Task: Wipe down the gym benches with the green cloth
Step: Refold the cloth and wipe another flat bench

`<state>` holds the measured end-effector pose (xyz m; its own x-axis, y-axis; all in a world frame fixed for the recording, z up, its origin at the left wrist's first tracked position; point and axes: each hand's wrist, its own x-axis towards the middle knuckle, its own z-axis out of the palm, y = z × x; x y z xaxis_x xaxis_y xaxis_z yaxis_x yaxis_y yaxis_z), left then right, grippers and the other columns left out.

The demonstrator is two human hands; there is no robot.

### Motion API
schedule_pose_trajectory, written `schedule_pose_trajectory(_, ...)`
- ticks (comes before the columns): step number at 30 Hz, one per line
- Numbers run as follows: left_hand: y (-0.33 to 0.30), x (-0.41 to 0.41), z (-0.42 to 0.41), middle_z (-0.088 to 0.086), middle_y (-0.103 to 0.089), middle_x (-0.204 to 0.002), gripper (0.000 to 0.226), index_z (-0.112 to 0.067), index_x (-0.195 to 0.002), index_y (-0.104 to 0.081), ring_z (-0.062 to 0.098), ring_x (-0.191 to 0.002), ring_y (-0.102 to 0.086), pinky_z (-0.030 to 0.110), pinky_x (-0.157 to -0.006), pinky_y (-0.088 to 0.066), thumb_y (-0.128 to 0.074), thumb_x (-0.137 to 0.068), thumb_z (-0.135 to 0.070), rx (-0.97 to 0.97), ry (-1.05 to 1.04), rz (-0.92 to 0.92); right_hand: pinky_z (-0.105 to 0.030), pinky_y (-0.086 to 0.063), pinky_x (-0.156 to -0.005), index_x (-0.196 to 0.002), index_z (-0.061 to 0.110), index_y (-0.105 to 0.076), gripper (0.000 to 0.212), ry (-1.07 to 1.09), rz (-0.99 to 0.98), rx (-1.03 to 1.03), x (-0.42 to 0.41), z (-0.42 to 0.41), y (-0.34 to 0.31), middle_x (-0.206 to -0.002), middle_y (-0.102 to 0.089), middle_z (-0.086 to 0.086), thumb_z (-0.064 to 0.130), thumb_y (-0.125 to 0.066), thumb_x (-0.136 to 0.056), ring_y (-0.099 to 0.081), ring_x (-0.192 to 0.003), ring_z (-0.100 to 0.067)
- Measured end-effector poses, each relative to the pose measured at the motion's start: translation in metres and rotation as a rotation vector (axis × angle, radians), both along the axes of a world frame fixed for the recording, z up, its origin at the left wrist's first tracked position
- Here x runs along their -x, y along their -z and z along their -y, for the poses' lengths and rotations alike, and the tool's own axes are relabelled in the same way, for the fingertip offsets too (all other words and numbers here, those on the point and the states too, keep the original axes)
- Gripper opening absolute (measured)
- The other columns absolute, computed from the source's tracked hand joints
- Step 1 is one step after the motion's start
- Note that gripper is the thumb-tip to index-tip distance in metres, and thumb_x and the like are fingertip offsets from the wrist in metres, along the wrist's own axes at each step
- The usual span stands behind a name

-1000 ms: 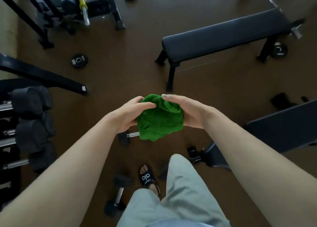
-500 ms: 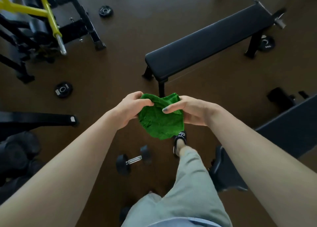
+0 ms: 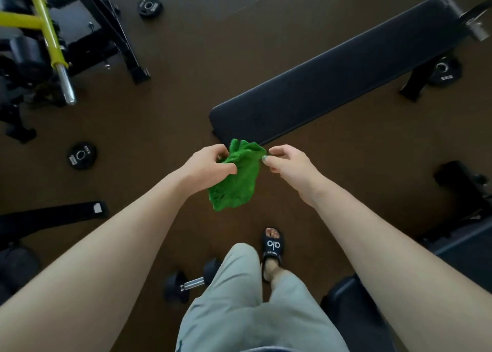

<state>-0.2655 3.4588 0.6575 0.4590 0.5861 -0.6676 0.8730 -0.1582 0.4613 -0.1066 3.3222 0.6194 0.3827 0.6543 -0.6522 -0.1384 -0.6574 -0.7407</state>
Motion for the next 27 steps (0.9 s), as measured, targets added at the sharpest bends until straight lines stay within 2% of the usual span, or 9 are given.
schedule_pose_trajectory(4,0.012,-0.038,-0.045,0.0,-0.067,-0.102,0.02,-0.02,-0.106,-0.063,0.022,-0.095,-0.066,0.038,-0.079,-0.057,-0.069,-0.09,-0.031,-0.092,-0.195,0.067,-0.039,-0.047,-0.11,-0.135,0.023,-0.06,0.036,0.018,0.039,0.037,-0.042,-0.03,0.013,-0.131,-0.062,0.003,0.034,-0.061,-0.101,-0.059,-0.123,-0.017)
schedule_pose_trajectory(7,0.025,-0.067,-0.082,-0.002,-0.063,-0.103,0.02,-0.02,-0.112,-0.06,0.018,-0.095,-0.062,0.032,-0.07,-0.05,-0.065,-0.094,-0.028,-0.179,-0.291,0.13,-0.042,-0.049,-0.109,-0.131,0.023,-0.062,0.032,0.023,0.081,0.054,-0.07,-0.058,0.03,-0.128,-0.065,0.002,0.033,-0.059,-0.101,-0.06,-0.121,-0.019)
schedule_pose_trajectory(11,0.052,-0.102,-0.144,0.006,-0.059,-0.112,0.025,-0.014,-0.112,-0.053,0.027,-0.103,-0.059,0.045,-0.085,-0.052,-0.063,-0.095,-0.03,-0.406,-0.334,0.134,-0.036,-0.051,-0.102,-0.132,0.023,-0.06,0.03,-0.007,0.128,0.074,-0.115,-0.103,0.057,-0.128,-0.065,0.0,0.031,-0.058,-0.103,-0.061,-0.121,-0.02)
schedule_pose_trajectory(15,0.102,-0.138,-0.19,0.013,-0.051,-0.122,0.035,-0.006,-0.117,-0.05,0.032,-0.095,-0.057,0.044,-0.076,-0.048,-0.07,-0.093,-0.022,-0.734,-0.146,0.108,-0.026,-0.051,-0.091,-0.134,0.022,-0.059,0.03,0.003,0.21,0.049,-0.16,-0.165,0.1,-0.125,-0.065,0.001,0.029,-0.057,-0.104,-0.062,-0.118,-0.016)
schedule_pose_trajectory(17,0.141,-0.148,-0.194,0.016,-0.051,-0.122,0.038,-0.004,-0.117,-0.052,0.037,-0.096,-0.059,0.048,-0.077,-0.052,-0.073,-0.088,-0.017,-0.795,0.02,0.085,-0.02,-0.049,-0.083,-0.134,0.023,-0.058,0.03,-0.019,0.249,0.033,-0.175,-0.19,0.131,-0.123,-0.065,0.003,0.03,-0.057,-0.105,-0.061,-0.114,-0.013)
schedule_pose_trajectory(19,0.193,-0.155,-0.184,0.015,-0.051,-0.124,0.038,-0.004,-0.115,-0.055,0.038,-0.102,-0.059,0.051,-0.086,-0.053,-0.073,-0.087,-0.021,-0.712,0.171,0.054,-0.014,-0.043,-0.074,-0.136,0.023,-0.058,0.031,-0.06,0.282,0.027,-0.188,-0.208,0.17,-0.119,-0.063,0.006,0.031,-0.055,-0.105,-0.059,-0.105,-0.008)
schedule_pose_trajectory(21,0.253,-0.16,-0.163,0.015,-0.051,-0.141,0.05,-0.007,-0.124,-0.06,0.037,-0.126,-0.053,0.049,-0.106,-0.046,-0.066,-0.092,-0.045,-0.513,0.332,-0.069,-0.012,-0.038,-0.07,-0.137,0.024,-0.057,0.033,-0.118,0.307,0.027,-0.201,-0.22,0.215,-0.111,-0.061,0.01,0.032,-0.053,-0.106,-0.057,-0.095,-0.003)
schedule_pose_trajectory(24,0.338,-0.165,-0.129,0.012,-0.041,-0.161,0.071,-0.016,-0.147,-0.054,0.027,-0.152,-0.03,0.042,-0.125,-0.023,-0.034,-0.101,-0.067,-0.292,0.372,-0.284,-0.023,-0.046,-0.083,-0.143,0.023,-0.054,0.038,-0.277,0.382,0.013,-0.22,-0.231,0.286,-0.119,-0.064,0.006,0.032,-0.05,-0.107,-0.06,-0.109,-0.013)
schedule_pose_trajectory(27,0.392,-0.18,-0.128,0.012,-0.029,-0.167,0.067,-0.019,-0.16,-0.035,0.027,-0.156,-0.021,0.042,-0.128,-0.014,-0.029,-0.105,-0.058,-0.478,0.185,-0.236,-0.035,-0.037,-0.113,-0.152,0.02,-0.047,0.046,-0.511,0.593,-0.089,-0.239,-0.245,0.354,-0.149,-0.056,-0.004,0.031,-0.048,-0.107,-0.049,-0.139,-0.023)
